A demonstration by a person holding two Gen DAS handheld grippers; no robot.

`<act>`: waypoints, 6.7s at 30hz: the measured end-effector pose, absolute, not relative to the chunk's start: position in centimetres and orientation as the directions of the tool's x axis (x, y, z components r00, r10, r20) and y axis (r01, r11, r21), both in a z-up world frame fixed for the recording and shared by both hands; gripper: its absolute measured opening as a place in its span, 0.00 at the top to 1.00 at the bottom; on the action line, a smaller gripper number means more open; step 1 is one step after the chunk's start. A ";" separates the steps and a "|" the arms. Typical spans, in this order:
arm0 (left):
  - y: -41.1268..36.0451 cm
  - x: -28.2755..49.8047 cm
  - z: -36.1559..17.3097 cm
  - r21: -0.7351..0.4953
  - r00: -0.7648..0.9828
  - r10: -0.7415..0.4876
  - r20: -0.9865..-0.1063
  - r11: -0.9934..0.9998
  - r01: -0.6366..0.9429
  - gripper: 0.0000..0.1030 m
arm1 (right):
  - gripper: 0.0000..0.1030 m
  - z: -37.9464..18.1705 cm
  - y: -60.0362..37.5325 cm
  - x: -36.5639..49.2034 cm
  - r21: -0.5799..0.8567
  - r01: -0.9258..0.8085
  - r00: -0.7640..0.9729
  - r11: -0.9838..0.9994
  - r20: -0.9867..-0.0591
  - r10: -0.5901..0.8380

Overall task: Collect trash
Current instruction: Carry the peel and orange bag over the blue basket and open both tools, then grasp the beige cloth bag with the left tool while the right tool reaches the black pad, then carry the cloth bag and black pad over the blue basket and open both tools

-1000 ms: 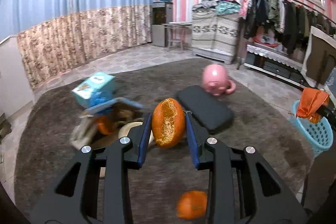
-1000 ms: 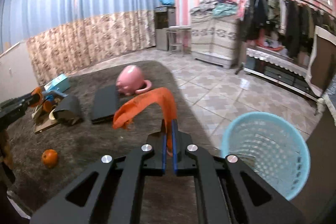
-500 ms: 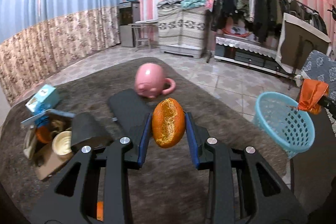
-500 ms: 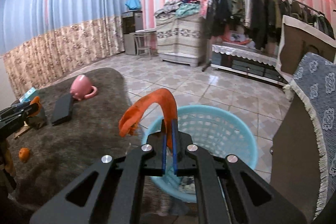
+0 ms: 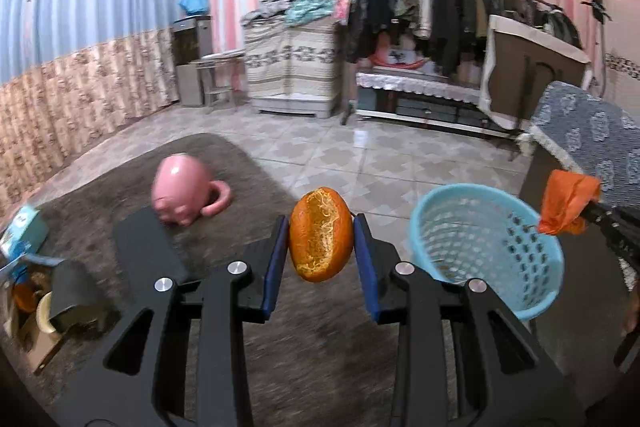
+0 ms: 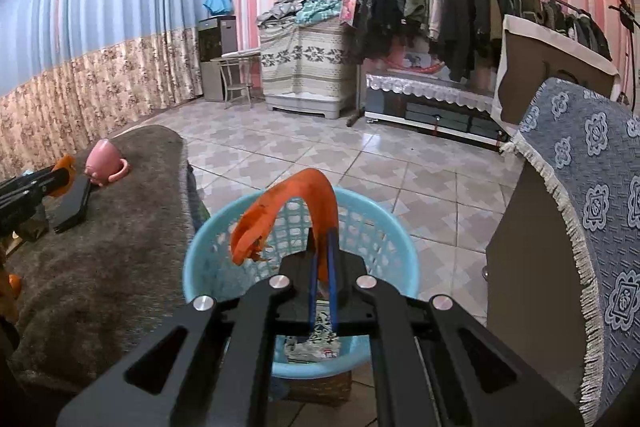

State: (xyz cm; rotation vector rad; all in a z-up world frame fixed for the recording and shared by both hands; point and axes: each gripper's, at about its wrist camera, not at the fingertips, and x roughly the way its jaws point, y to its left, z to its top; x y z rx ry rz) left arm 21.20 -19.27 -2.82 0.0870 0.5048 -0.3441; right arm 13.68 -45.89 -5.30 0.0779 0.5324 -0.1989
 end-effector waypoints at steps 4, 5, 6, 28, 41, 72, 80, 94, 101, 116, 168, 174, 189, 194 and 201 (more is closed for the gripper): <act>-22.2 21.7 -3.0 -0.011 0.802 -0.350 -0.485 0.919 0.394 0.69 | 0.96 -6.2 -47.1 13.4 0.043 0.236 0.834 0.971 -0.521 -0.180; -22.8 21.8 -3.2 -0.012 0.796 -0.358 -0.487 0.915 0.404 0.69 | 0.96 -6.3 -47.3 13.3 0.047 0.241 0.832 0.969 -0.524 -0.182; -23.8 22.1 -3.4 -0.011 0.787 -0.369 -0.494 0.908 0.419 0.69 | 0.96 -6.5 -47.7 13.3 0.051 0.245 0.829 0.968 -0.528 -0.182; -35.3 26.6 -7.6 0.048 0.716 -0.448 -0.535 0.831 0.555 0.31 | 0.96 -9.5 -49.9 15.3 0.126 0.302 0.803 0.945 -0.569 -0.180; -29.5 27.2 -6.1 0.042 0.795 -0.353 -0.493 0.903 0.427 0.13 | 0.95 -10.9 -48.2 18.0 0.133 0.284 0.790 0.949 -0.593 -0.154; -4.4 18.2 0.2 0.053 0.887 -0.015 -0.461 0.998 0.045 0.05 | 0.08 -4.8 -34.7 17.0 0.109 0.192 0.872 0.975 -0.474 -0.119; 7.9 17.1 -2.3 0.070 0.848 0.171 -0.501 0.985 -0.157 0.05 | 0.08 -4.6 -24.9 18.0 0.049 0.030 0.891 0.998 -0.454 -0.004; 18.9 20.4 -9.1 0.073 0.758 0.259 -0.598 0.960 -0.271 0.09 | 0.08 -8.4 -13.9 20.1 -0.025 -0.168 0.845 0.985 -0.519 0.131; 20.0 22.4 -11.0 0.027 0.718 0.206 -0.665 0.967 -0.252 0.40 | 0.08 -9.5 -12.0 21.4 -0.025 -0.195 0.823 0.981 -0.548 0.150; 21.5 17.9 -9.7 0.003 0.759 0.307 -0.574 0.928 -0.373 0.59 | 0.08 -9.2 -6.2 22.9 -0.044 -0.330 0.794 0.943 -0.554 0.251; -1.8 20.9 0.1 0.009 0.904 -0.014 -0.427 1.000 0.020 0.59 | 0.31 -2.4 -35.9 18.7 -0.007 0.238 0.860 0.971 -0.464 -0.214; -10.5 21.2 0.0 0.007 0.893 -0.170 -0.417 0.982 0.190 0.59 | 0.31 -2.9 -41.2 17.4 -0.035 0.349 0.823 0.936 -0.466 -0.324; -27.4 24.9 -4.7 0.008 0.747 -0.400 -0.531 0.879 0.477 0.59 | 0.31 -6.4 -48.2 17.1 0.013 0.465 0.750 0.885 -0.537 -0.387; -31.7 26.0 -6.2 0.010 0.691 -0.450 -0.566 0.834 0.552 0.59 | 0.31 -7.3 -48.7 17.5 0.035 0.463 0.748 0.886 -0.552 -0.369; -35.5 28.6 -8.5 0.009 0.645 -0.453 -0.615 0.814 0.580 0.56 | 0.31 -7.9 -49.3 17.3 0.060 0.493 0.730 0.868 -0.570 -0.376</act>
